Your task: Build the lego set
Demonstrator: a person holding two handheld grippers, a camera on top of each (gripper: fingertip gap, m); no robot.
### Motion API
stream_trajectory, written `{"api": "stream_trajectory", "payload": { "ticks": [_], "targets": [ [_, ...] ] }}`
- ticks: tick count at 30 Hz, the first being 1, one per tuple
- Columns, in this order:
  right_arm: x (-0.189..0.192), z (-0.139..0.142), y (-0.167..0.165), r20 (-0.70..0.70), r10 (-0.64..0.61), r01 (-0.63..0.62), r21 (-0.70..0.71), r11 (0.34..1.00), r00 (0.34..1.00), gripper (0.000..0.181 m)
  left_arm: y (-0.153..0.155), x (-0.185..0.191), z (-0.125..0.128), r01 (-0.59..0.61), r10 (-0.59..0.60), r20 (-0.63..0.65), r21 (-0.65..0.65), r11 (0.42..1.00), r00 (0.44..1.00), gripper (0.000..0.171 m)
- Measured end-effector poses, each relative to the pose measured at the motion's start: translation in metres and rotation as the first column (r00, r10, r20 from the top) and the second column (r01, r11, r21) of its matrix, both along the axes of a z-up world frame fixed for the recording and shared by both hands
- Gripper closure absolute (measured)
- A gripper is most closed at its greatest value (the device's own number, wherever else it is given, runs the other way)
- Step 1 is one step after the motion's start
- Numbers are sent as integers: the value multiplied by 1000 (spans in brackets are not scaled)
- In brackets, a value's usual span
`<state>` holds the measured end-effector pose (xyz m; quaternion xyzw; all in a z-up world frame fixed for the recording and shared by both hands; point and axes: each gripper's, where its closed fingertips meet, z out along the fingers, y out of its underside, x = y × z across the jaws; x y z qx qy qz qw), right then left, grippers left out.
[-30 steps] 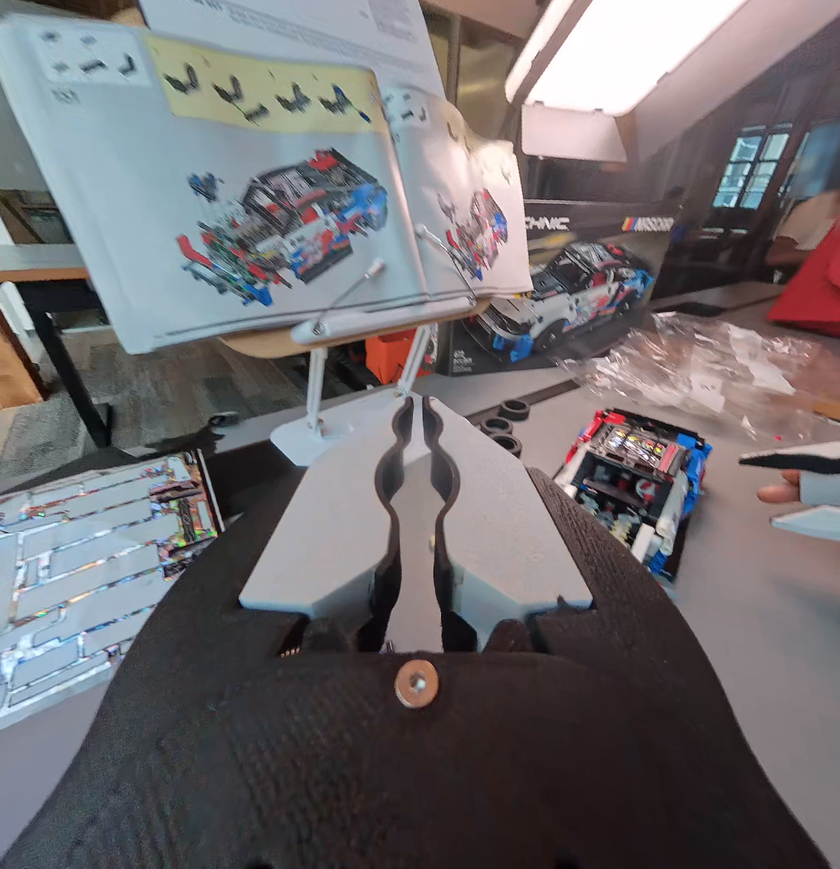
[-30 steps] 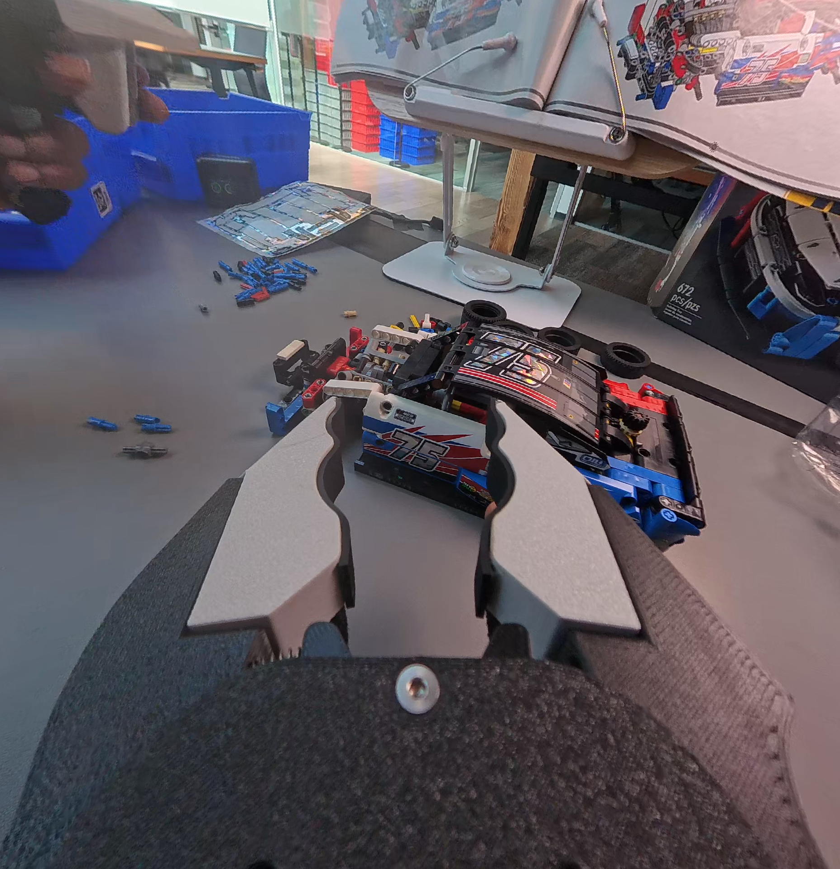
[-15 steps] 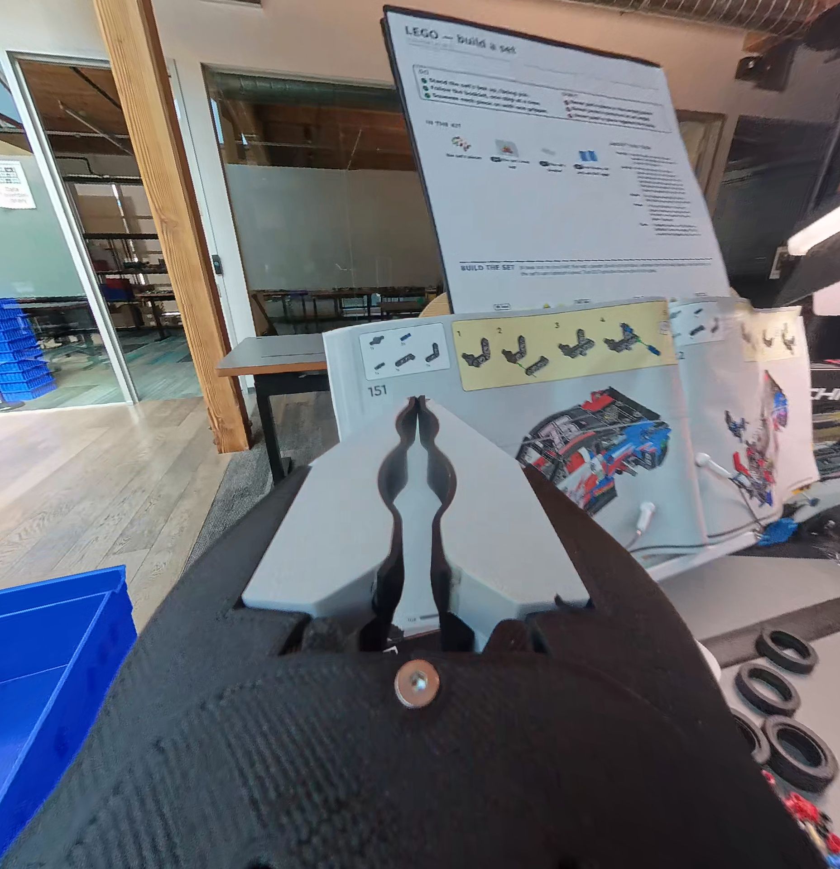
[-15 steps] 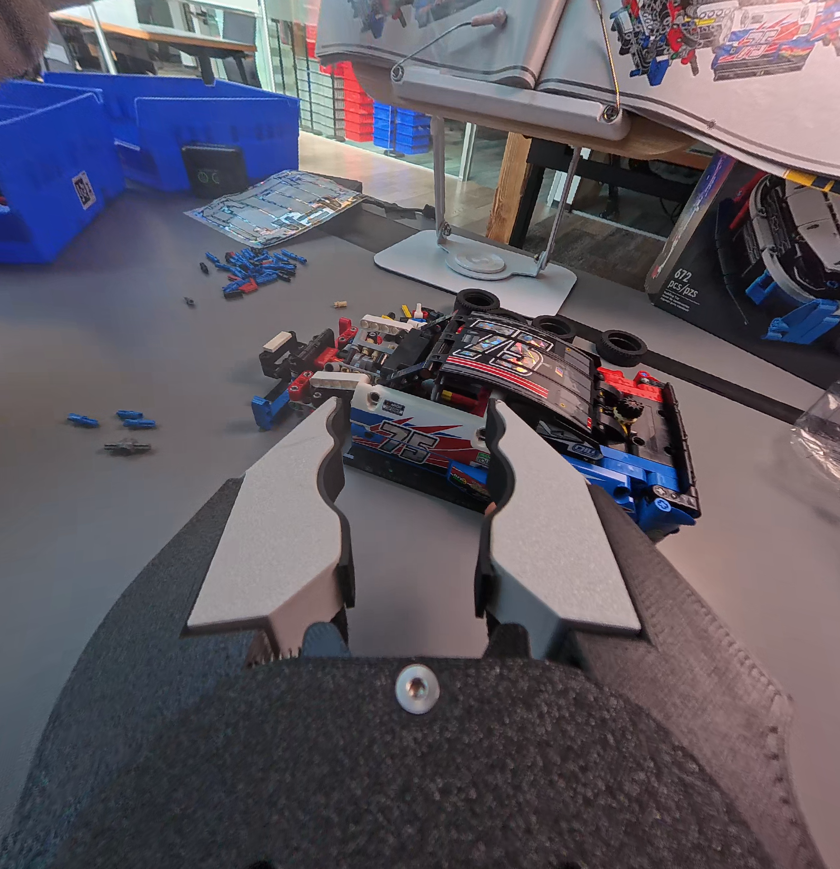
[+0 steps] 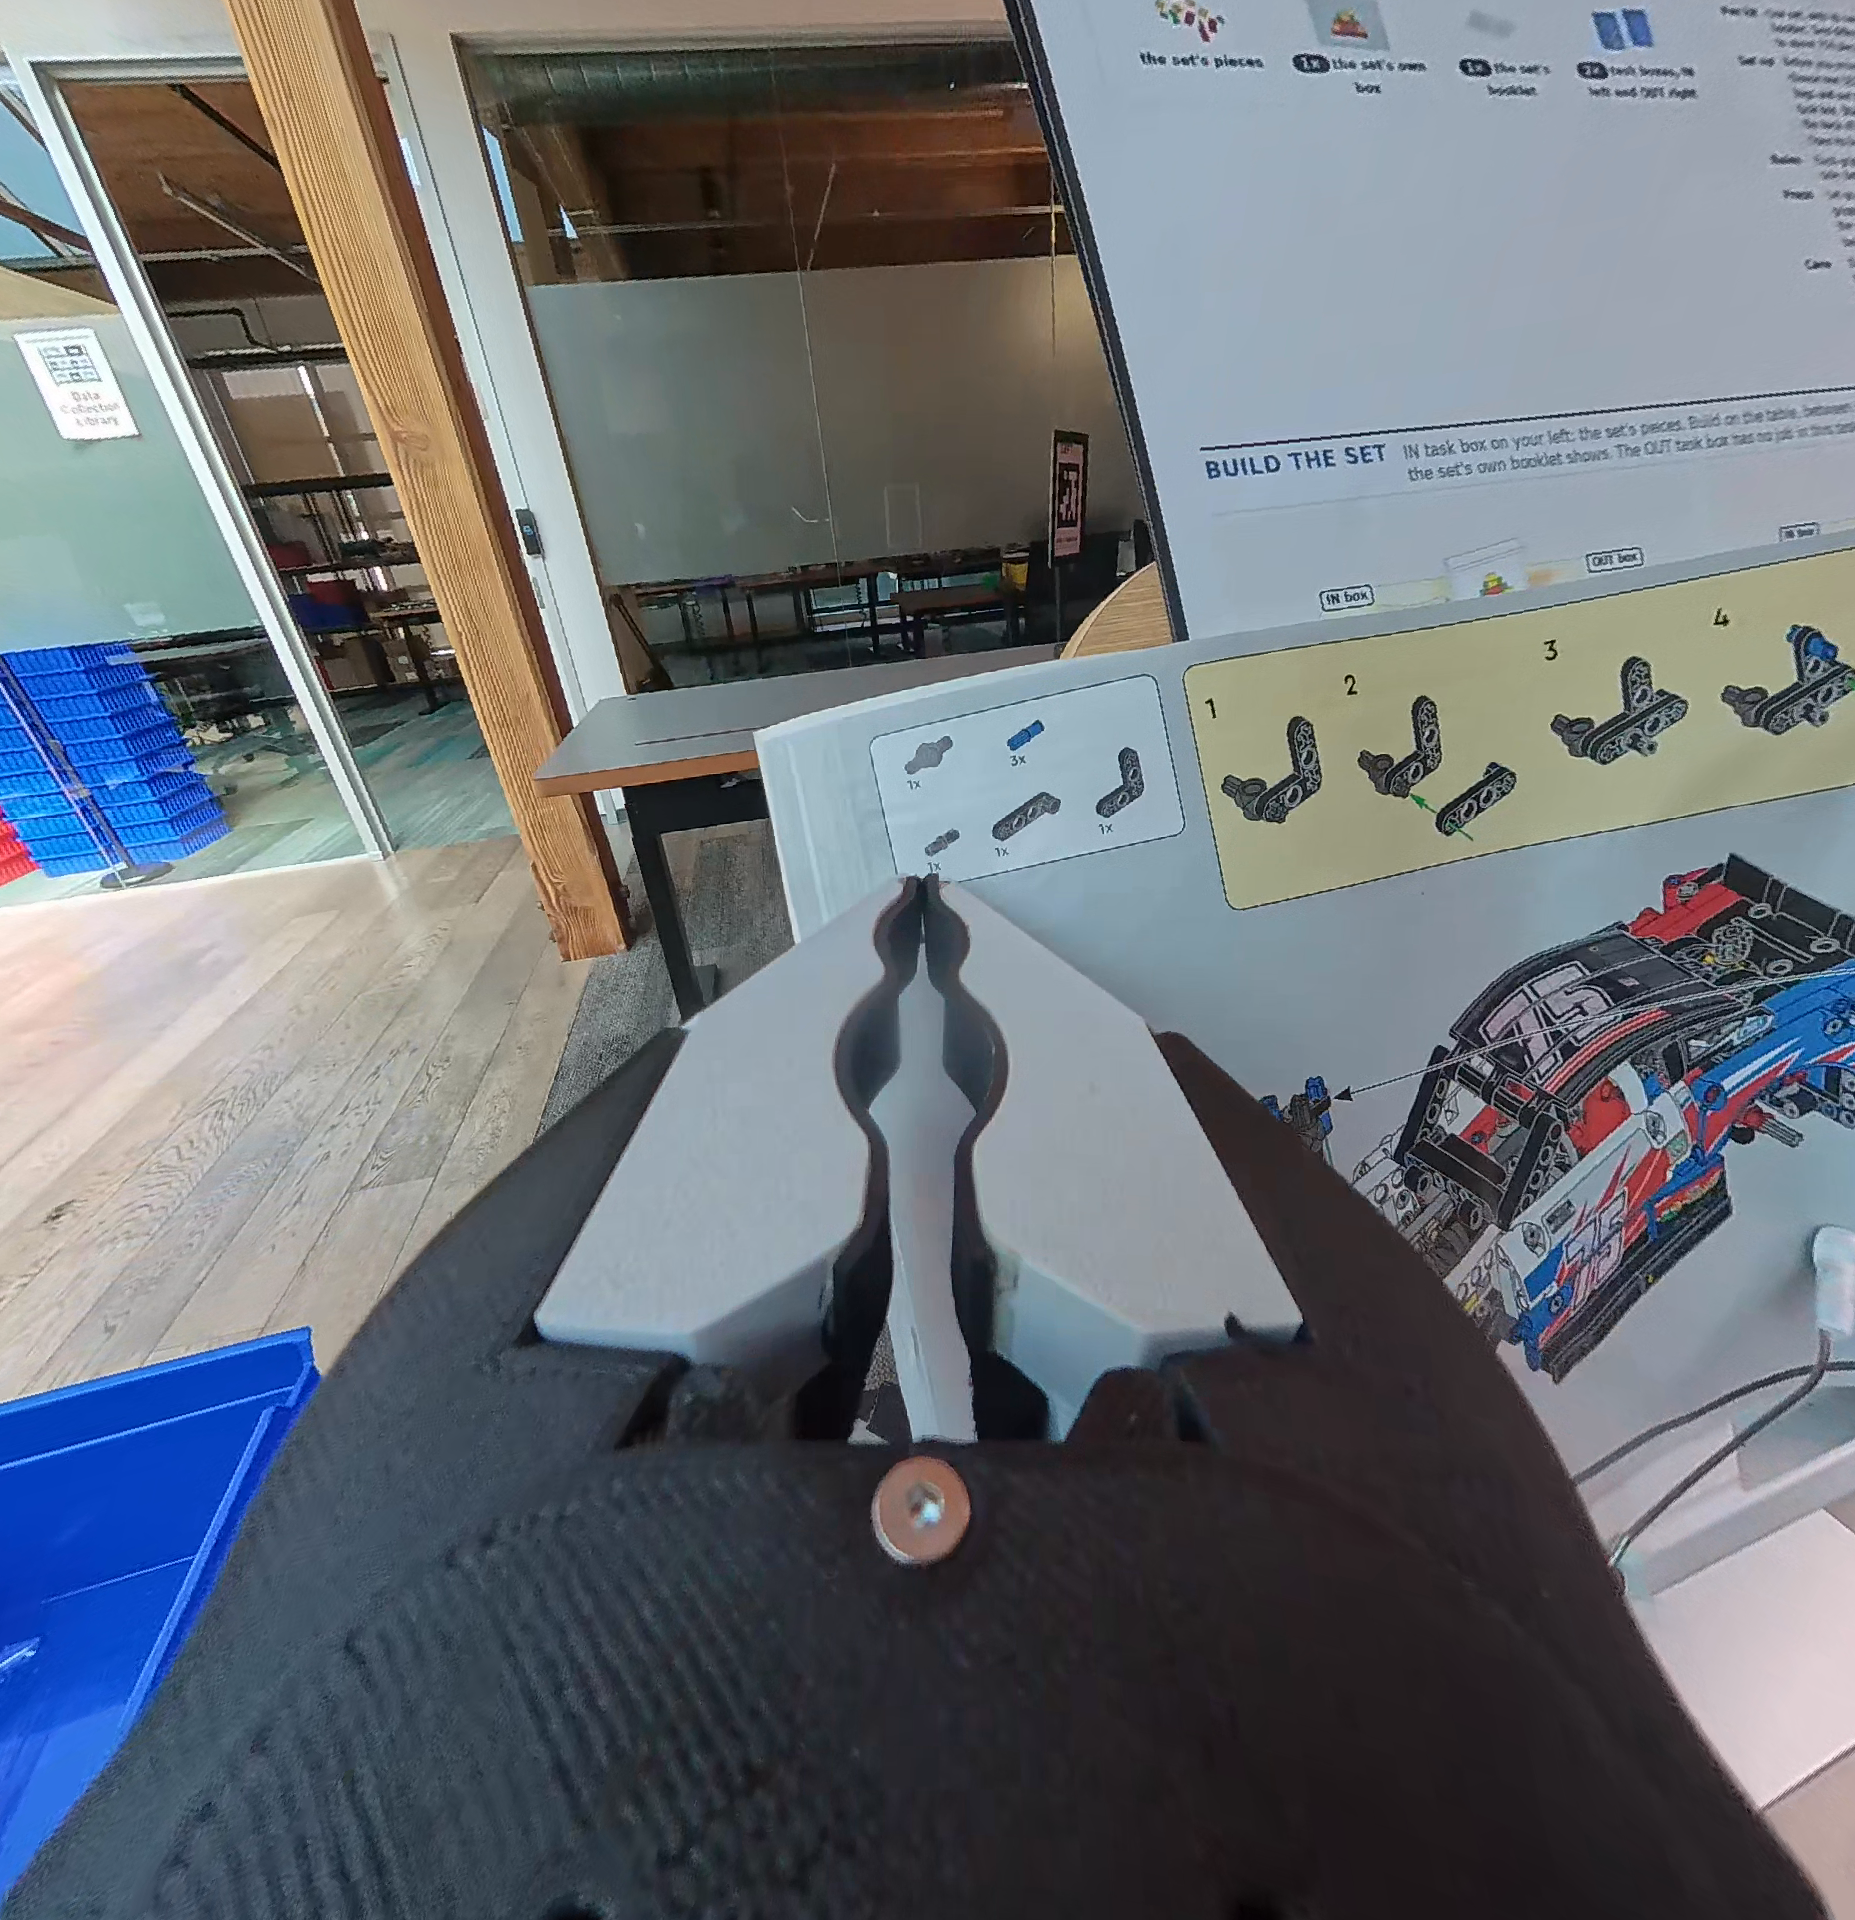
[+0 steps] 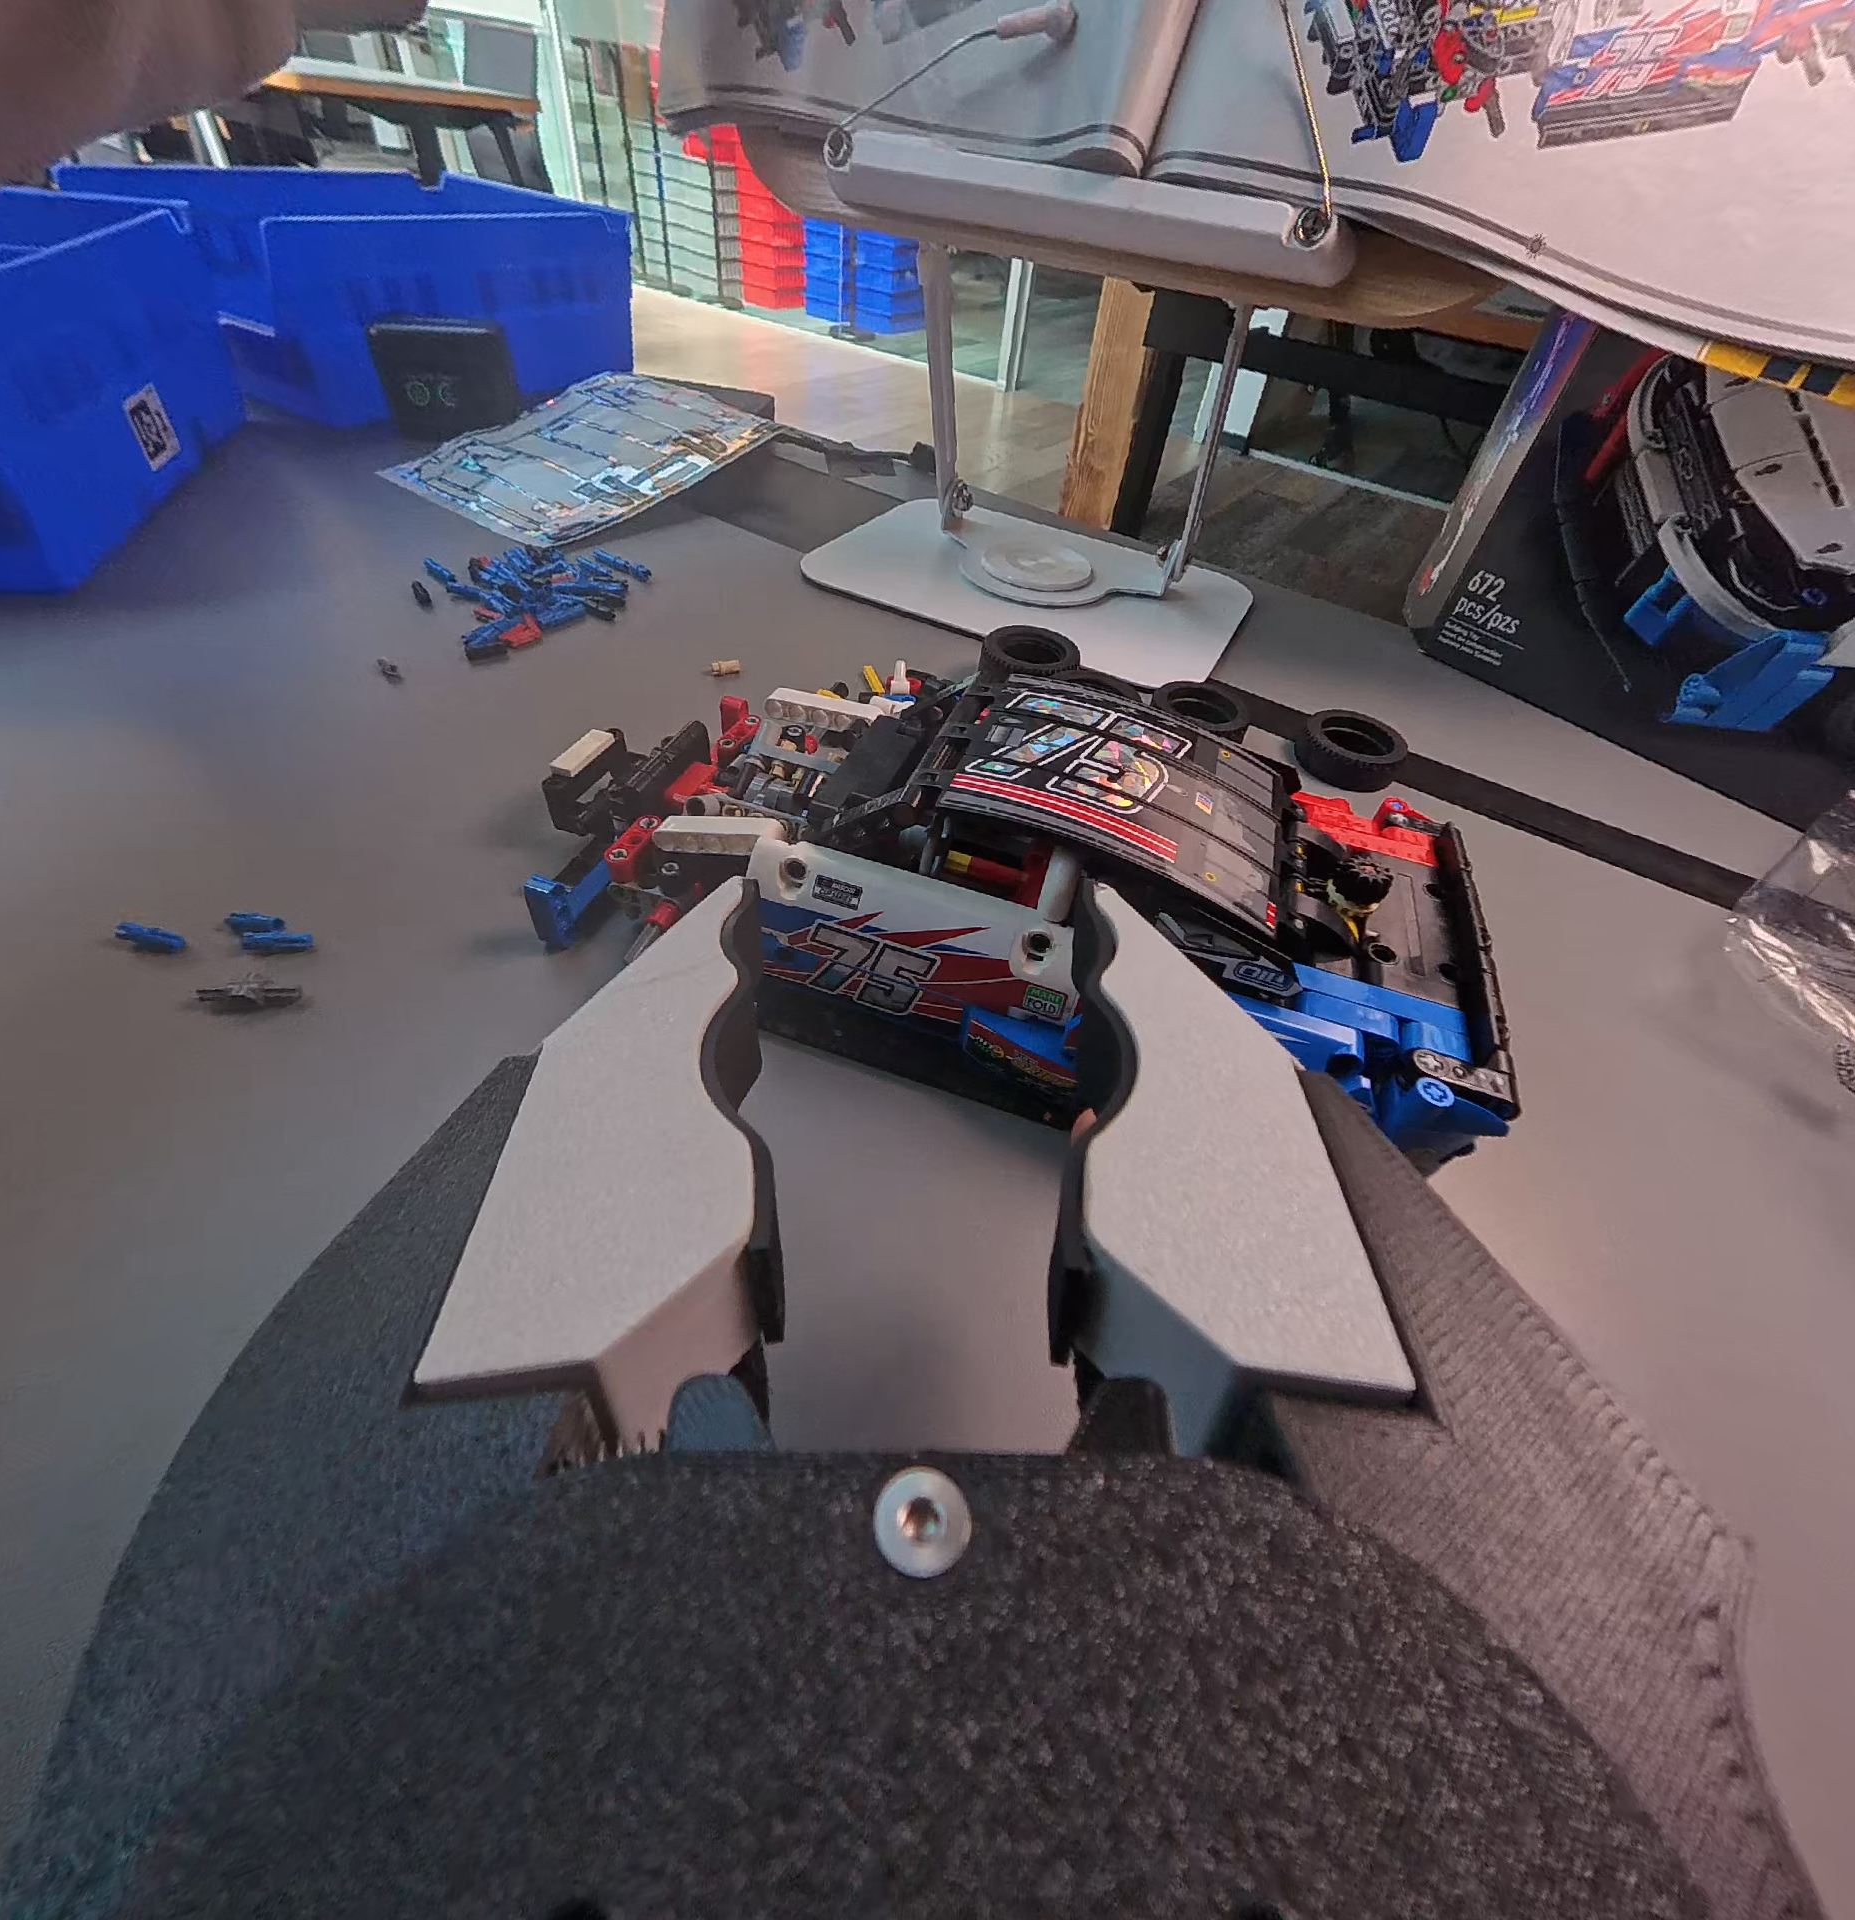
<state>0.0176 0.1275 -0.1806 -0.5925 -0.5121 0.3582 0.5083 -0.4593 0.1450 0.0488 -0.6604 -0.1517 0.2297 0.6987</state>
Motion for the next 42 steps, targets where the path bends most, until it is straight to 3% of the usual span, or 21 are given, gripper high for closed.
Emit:
{"api": "stream_trajectory", "payload": {
  "ticks": [6, 11, 13, 16, 19, 23, 27, 42],
  "targets": [
    [0, -2, 0, 5, 2, -2, -6, 1000, 1000, 123, -2, 9, -1, 38, -38, -15, -29, 999, 999, 171],
    [1, 6, -1, -17, 6, -6, -4, 1000, 1000, 124, -12, 64, -42, 174, -208, -101, -271, 947, 973, 171],
    [2, 9, -3, -27, 13, -13, 3, 1000, 1000, 124, -20, 98, -84, 308, -356, -29, -437, 845, 934, 171],
    [2, 13, -6, -34, 25, -25, 16, 1000, 999, 124, -53, 141, -161, 451, -503, 137, -679, 580, 853, 171],
    [3, 15, -8, -38, 34, -33, 25, 999, 999, 124, -97, 162, -220, 492, -514, 279, -801, 341, 811, 163],
    [3, 18, -9, -45, 39, -38, 31, 999, 998, 124, -137, 166, -266, 470, -471, 352, -868, 159, 809, 162],
    [4, 18, -11, -43, 44, -42, 39, 998, 998, 124, -145, 163, -287, 437, -464, 344, -893, 106, 816, 165],
    [6, 18, -6, -39, 34, -33, 42, 999, 999, 124, -131, 166, -307, 469, -508, 374, -881, 67, 776, 165]
  ]
}}
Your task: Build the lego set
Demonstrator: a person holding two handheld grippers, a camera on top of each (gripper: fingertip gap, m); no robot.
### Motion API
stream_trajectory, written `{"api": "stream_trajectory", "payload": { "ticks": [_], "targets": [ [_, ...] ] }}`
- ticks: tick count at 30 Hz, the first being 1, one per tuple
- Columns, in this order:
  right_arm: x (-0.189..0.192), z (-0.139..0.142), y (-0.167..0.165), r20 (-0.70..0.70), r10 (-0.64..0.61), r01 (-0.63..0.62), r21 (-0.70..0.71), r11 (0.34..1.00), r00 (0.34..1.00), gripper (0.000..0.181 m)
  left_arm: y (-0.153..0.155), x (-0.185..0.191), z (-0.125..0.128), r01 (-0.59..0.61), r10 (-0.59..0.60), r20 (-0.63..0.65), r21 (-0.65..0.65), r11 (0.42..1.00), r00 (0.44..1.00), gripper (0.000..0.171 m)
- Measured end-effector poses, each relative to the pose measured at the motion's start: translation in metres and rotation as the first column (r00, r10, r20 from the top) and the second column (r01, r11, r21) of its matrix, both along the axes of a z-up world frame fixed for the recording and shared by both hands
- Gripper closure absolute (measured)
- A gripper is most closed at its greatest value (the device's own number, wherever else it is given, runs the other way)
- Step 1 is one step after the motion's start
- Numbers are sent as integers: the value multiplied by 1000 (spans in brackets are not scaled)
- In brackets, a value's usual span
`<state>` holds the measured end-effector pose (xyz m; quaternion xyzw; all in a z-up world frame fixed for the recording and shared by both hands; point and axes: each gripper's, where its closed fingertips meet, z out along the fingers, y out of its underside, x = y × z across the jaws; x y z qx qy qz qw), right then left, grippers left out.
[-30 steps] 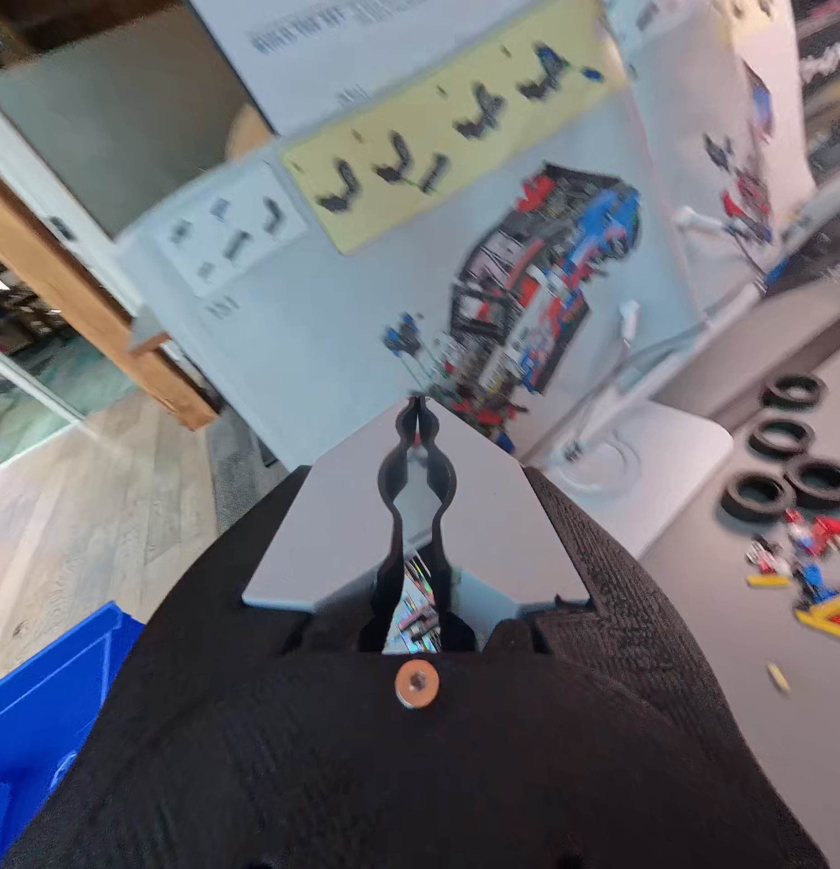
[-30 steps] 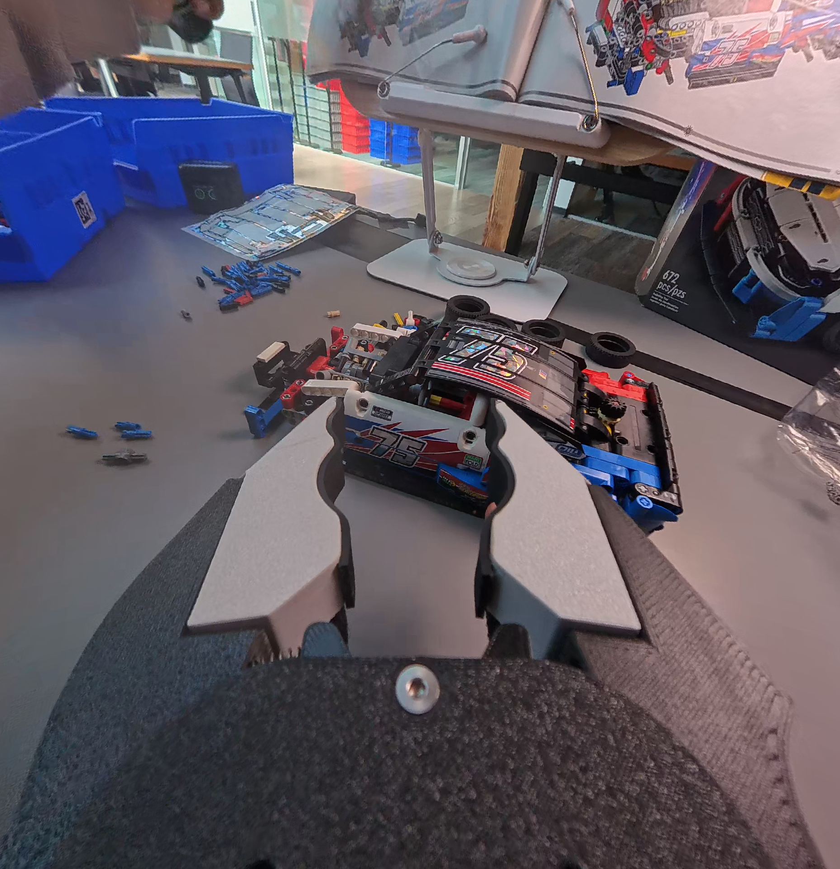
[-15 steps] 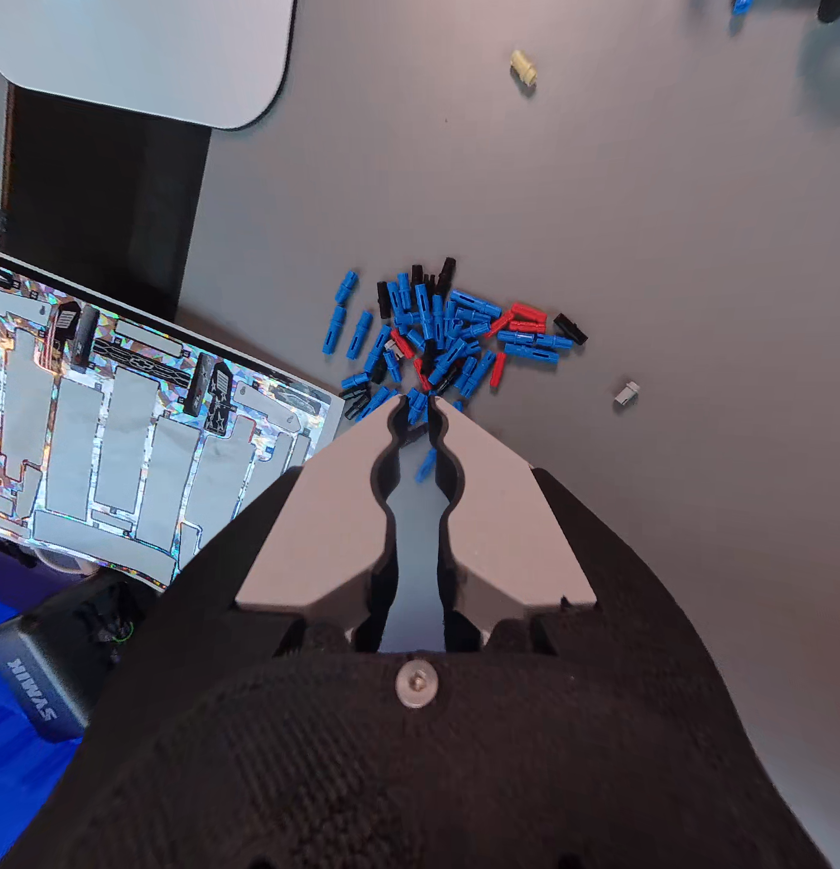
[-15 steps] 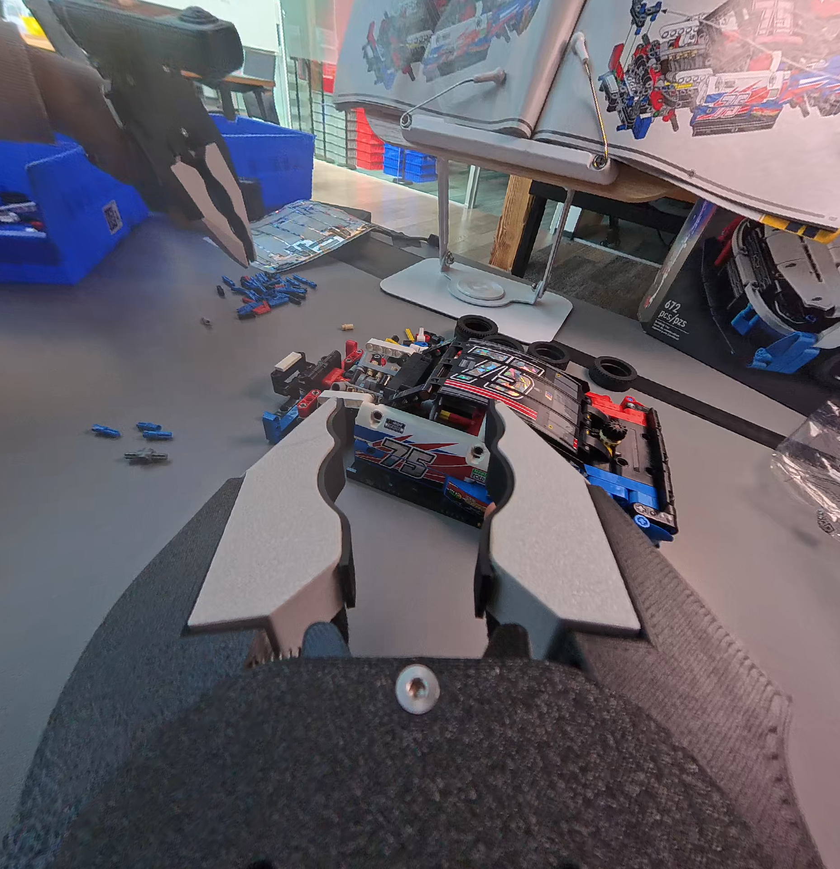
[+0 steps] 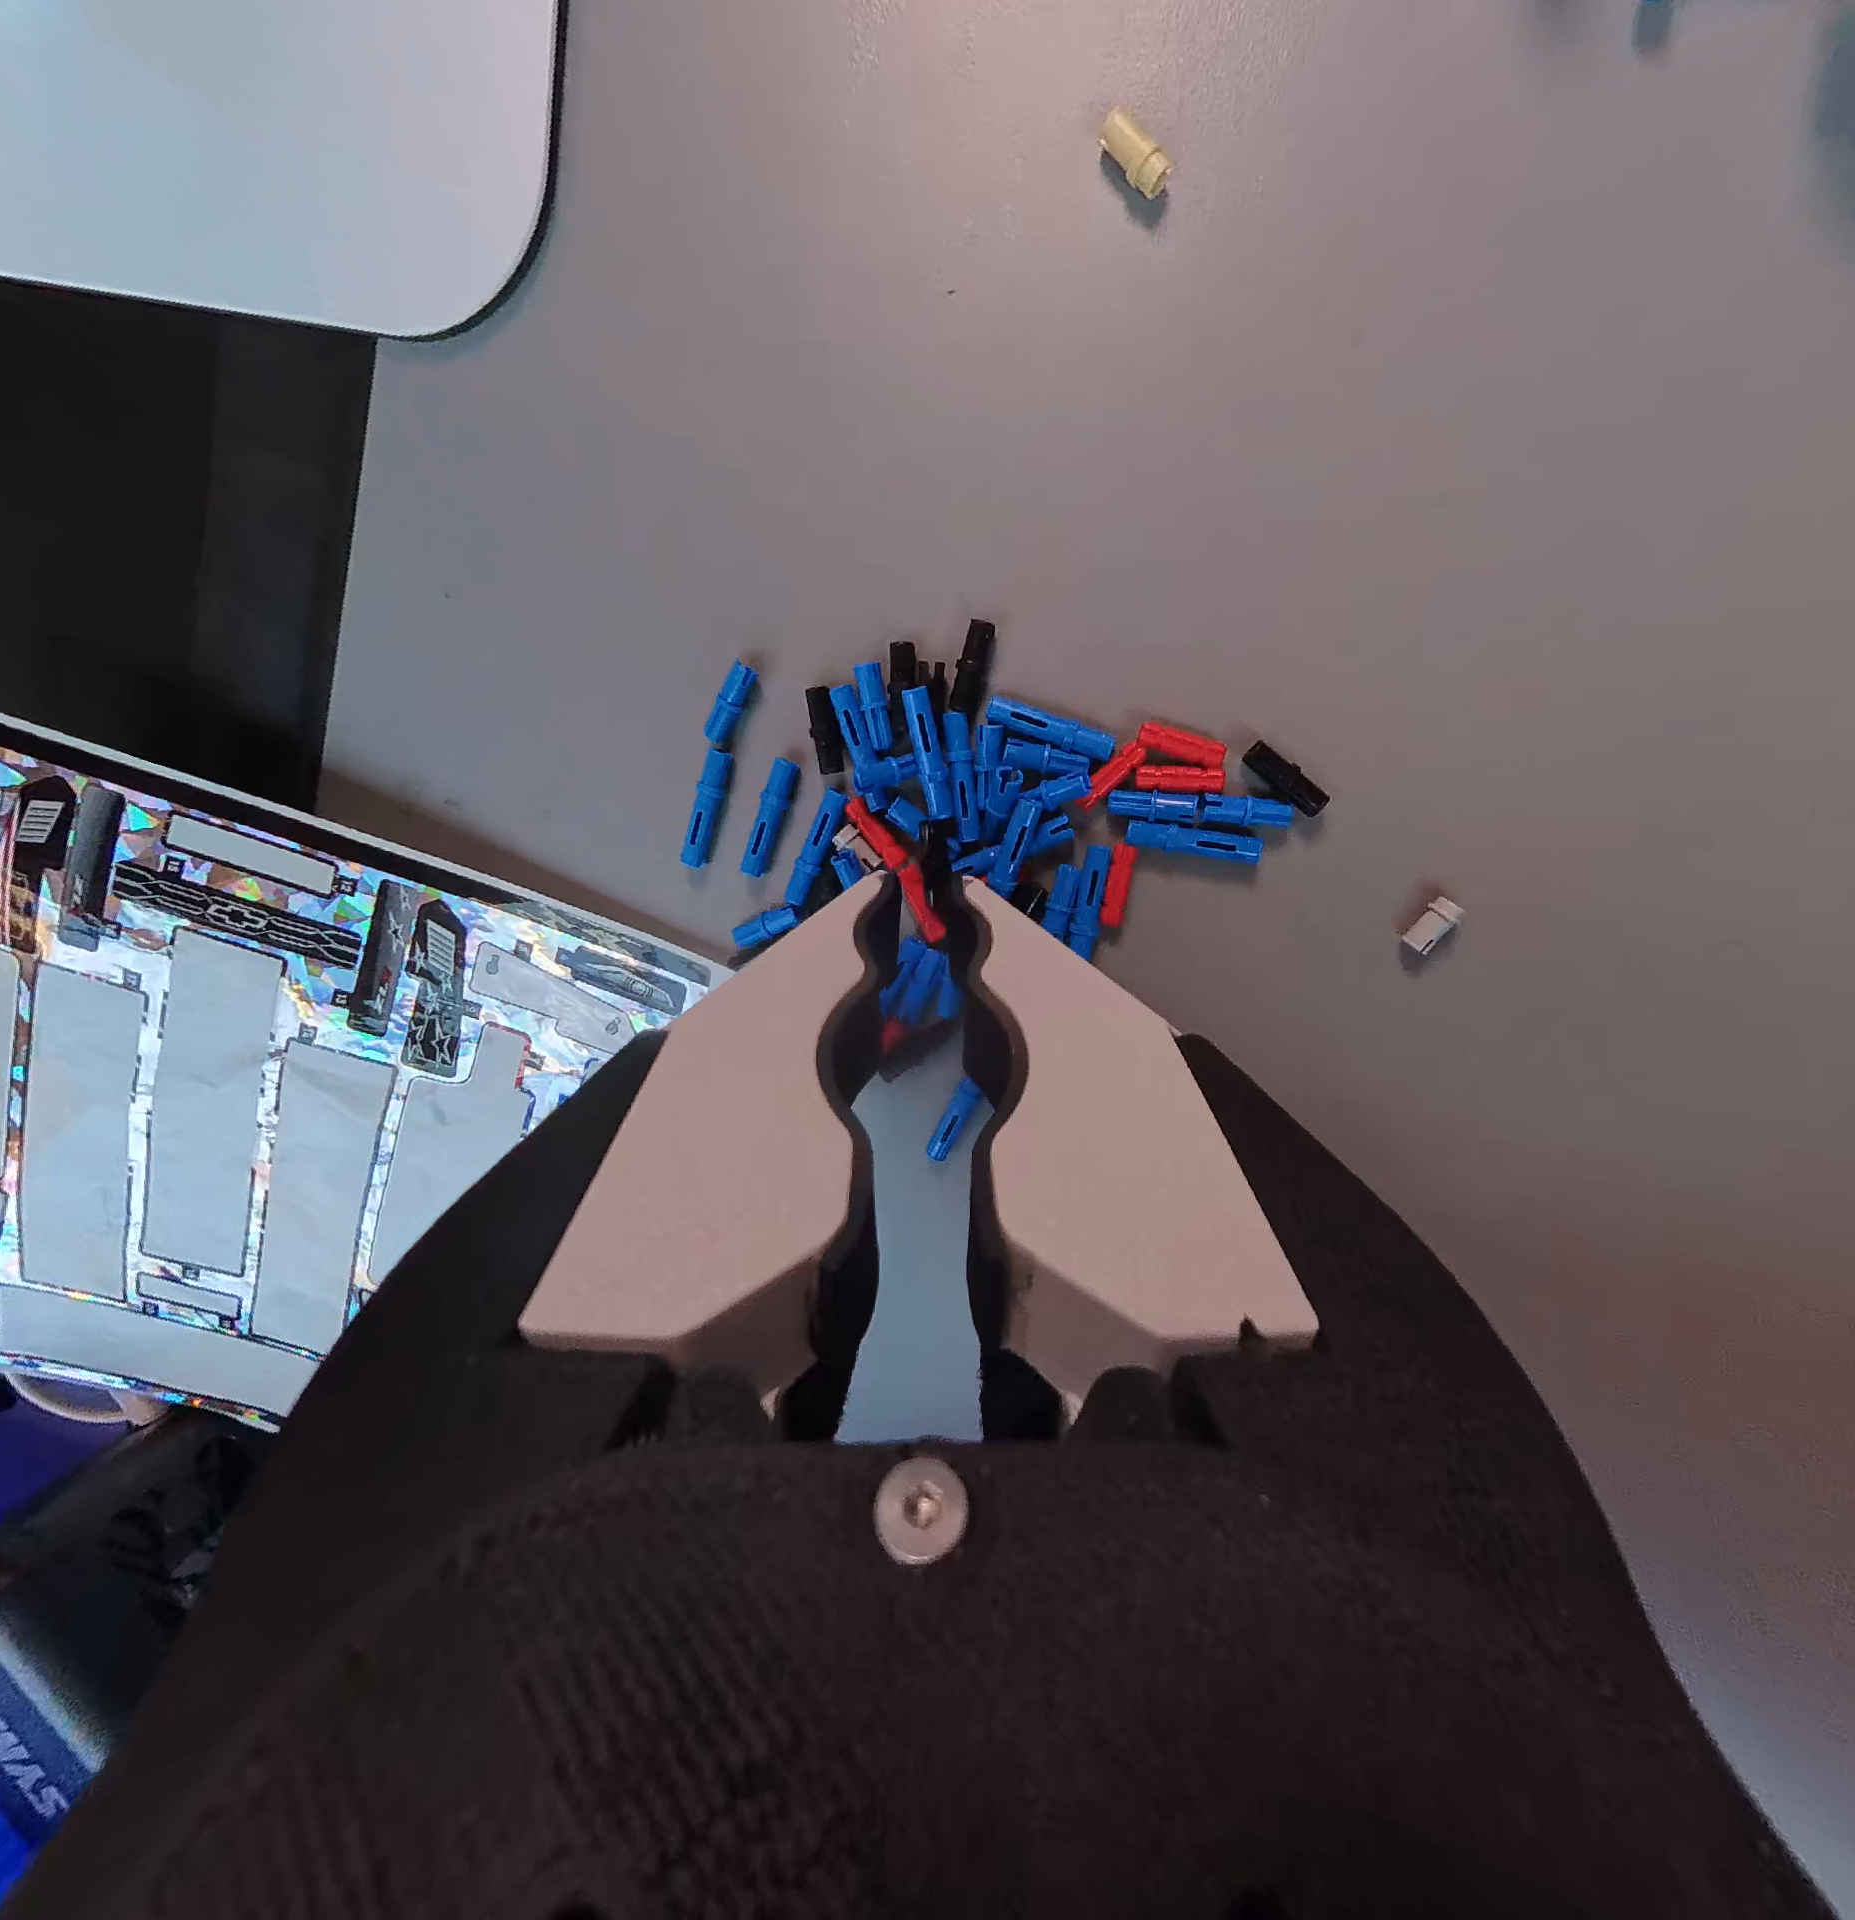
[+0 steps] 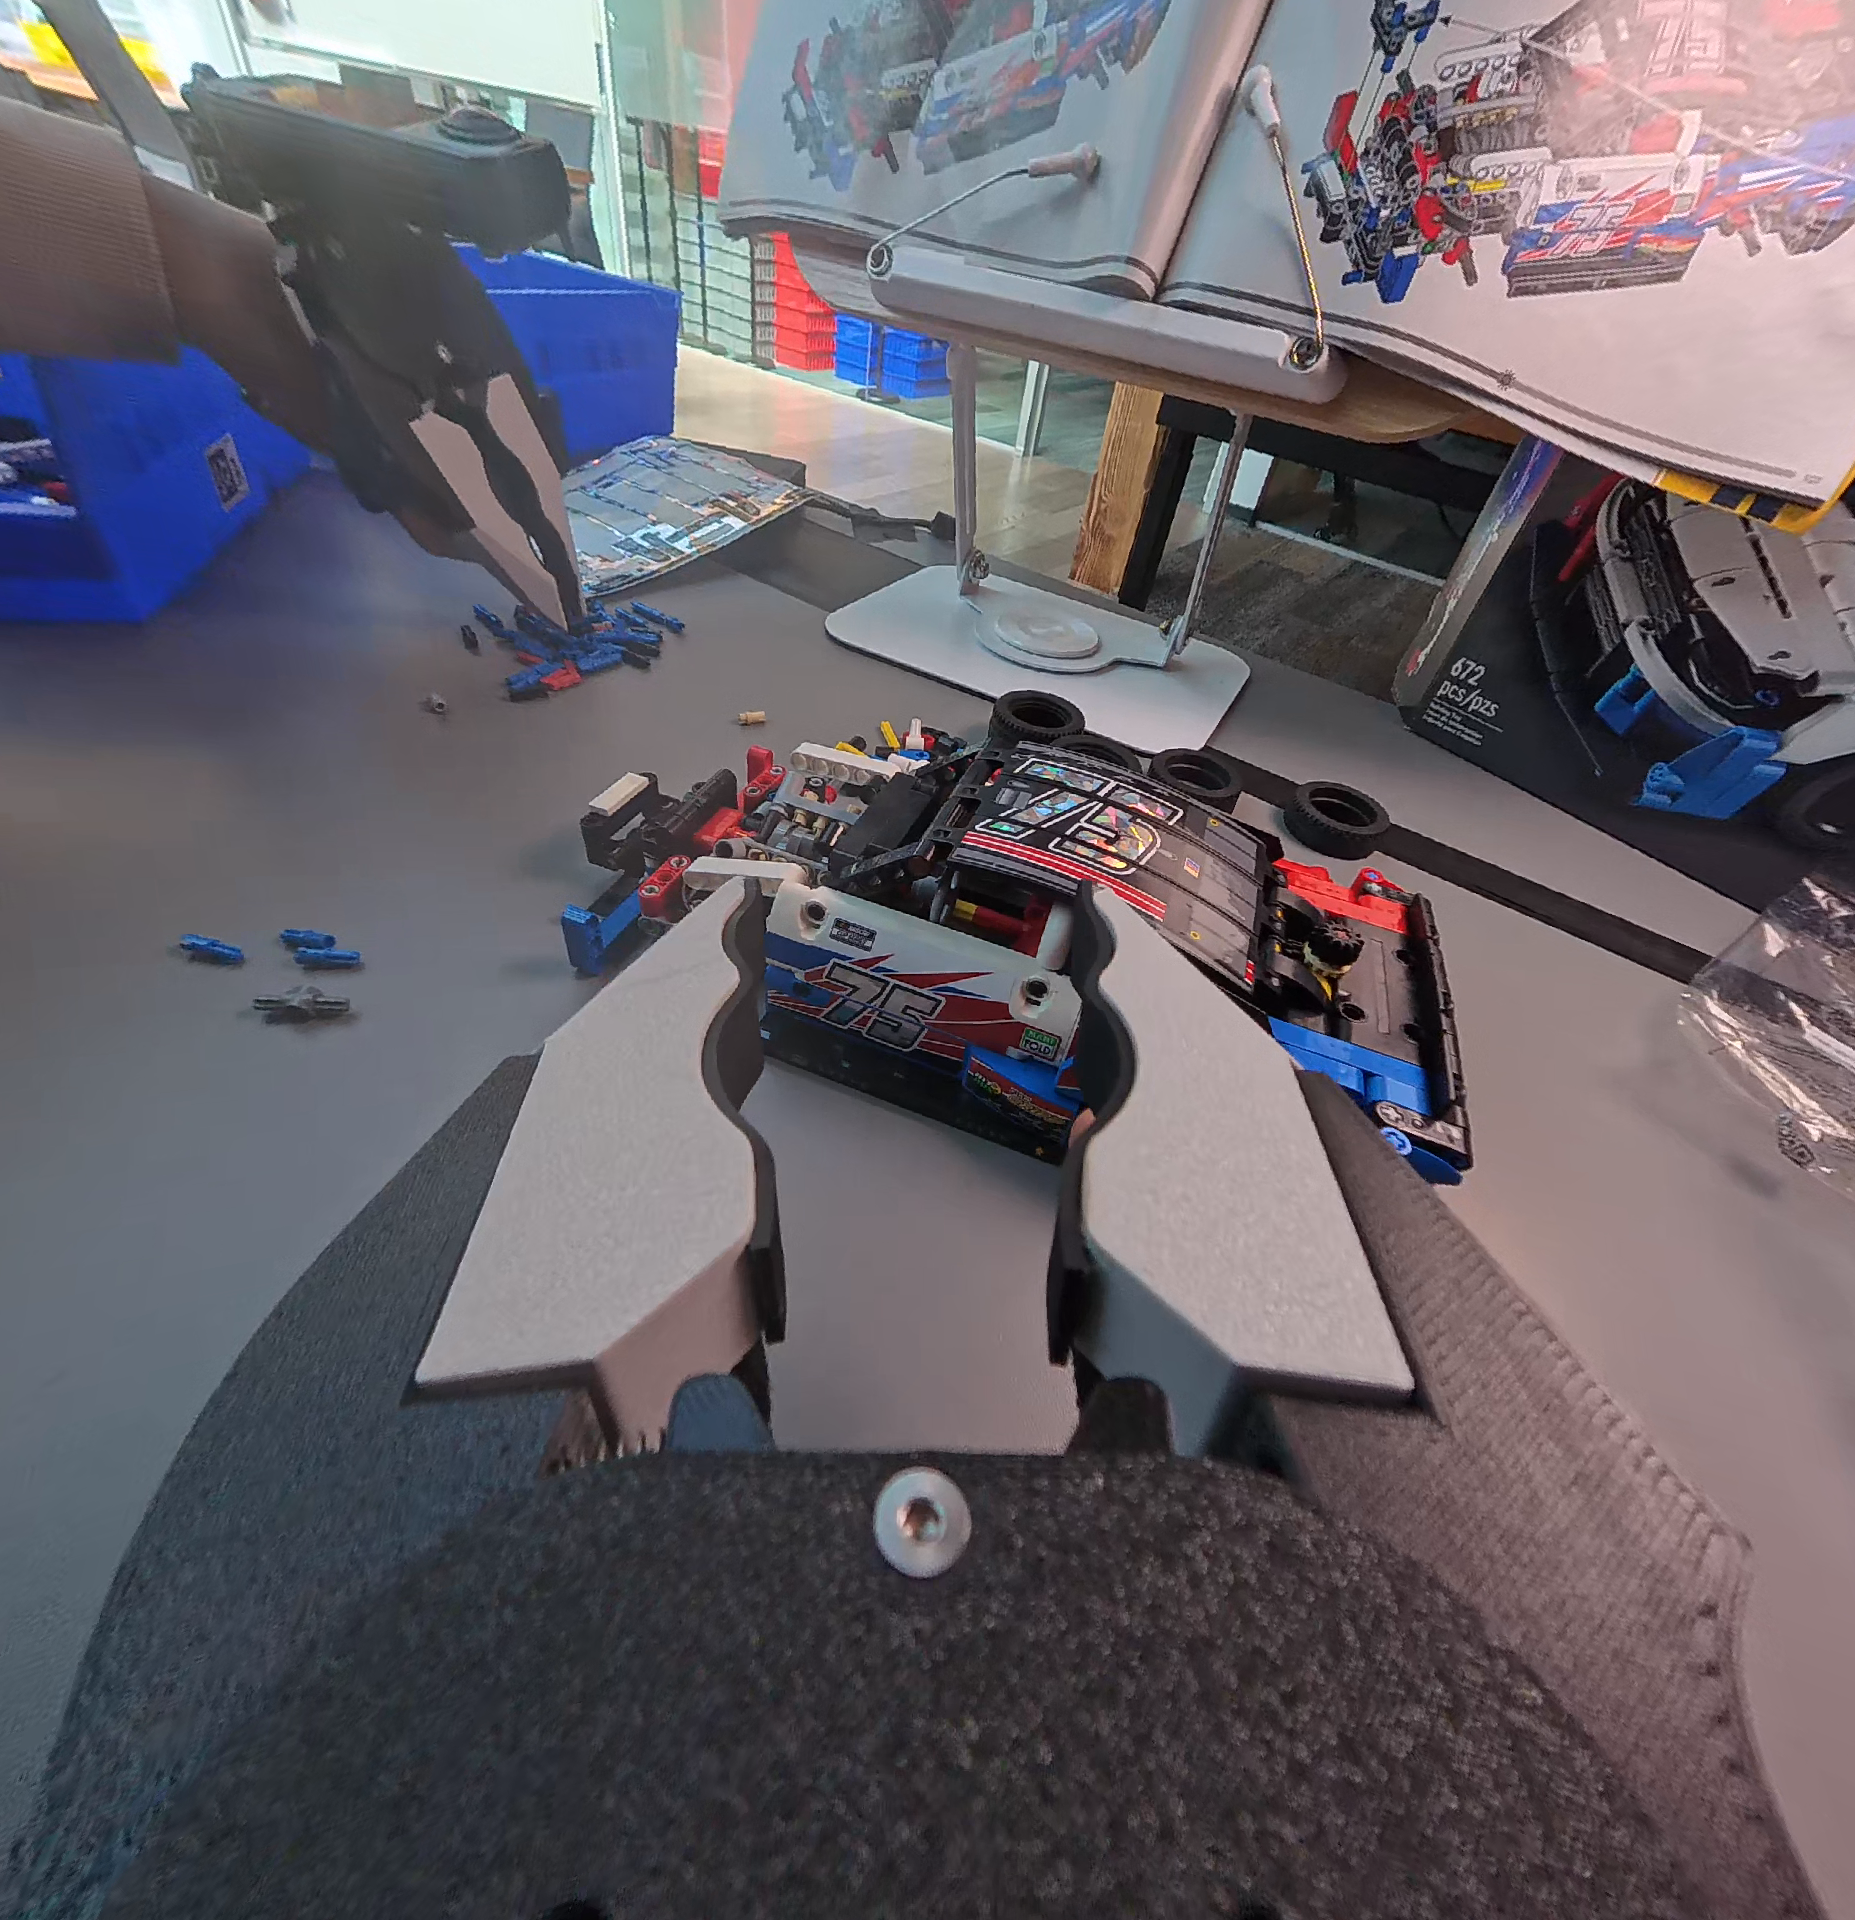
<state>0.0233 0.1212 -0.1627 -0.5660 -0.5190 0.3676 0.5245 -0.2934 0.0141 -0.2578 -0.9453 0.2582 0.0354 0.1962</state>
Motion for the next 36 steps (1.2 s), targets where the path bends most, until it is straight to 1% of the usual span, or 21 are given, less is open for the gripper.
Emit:
{"api": "stream_trajectory", "payload": {
  "ticks": [5, 12, 15, 17, 20, 22, 25, 28, 31, 36],
  "targets": [
    [-1, -1, -1, 4, 3, -3, 0, 1000, 1000, 124, 1, 2, -1, 9, -9, 6, 0, 1000, 1000, 166],
    [0, -2, 0, 6, 3, -3, -1, 1000, 1000, 124, 2, 5, -2, -16, 17, 38, -14, 1000, 999, 169],
    [0, -1, -1, 3, 5, -5, 0, 1000, 1000, 124, 0, 6, 7, -24, 24, 40, -2, 1000, 999, 169],
    [0, 1, -2, 0, 7, -7, 2, 1000, 1000, 124, -1, 13, 21, -27, 26, 49, 24, 999, 998, 169],
    [0, 2, -2, -5, 8, -8, 5, 1000, 1000, 124, -7, 53, 41, 12, -18, 115, 51, 999, 993, 169],
    [0, 3, -2, -8, 9, -9, 7, 1000, 1000, 124, -16, 96, 44, 64, -69, 166, 34, 997, 984, 169],
    [1, 5, -2, -14, 6, -6, 9, 1000, 1000, 124, -33, 153, 29, 158, -152, 187, -14, 987, 970, 169],
    [2, 8, -2, -19, 2, -1, 12, 1000, 1000, 124, -45, 189, 11, 206, -192, 191, -56, 977, 963, 169],
    [3, 13, -3, -31, -3, 3, 27, 1000, 1000, 124, -50, 206, 1, 224, -209, 181, -67, 972, 961, 169],
    [4, 15, -5, -35, -2, 4, 39, 999, 999, 124, -54, 214, -3, 236, -220, 171, -78, 968, 960, 169]
  ]
}}
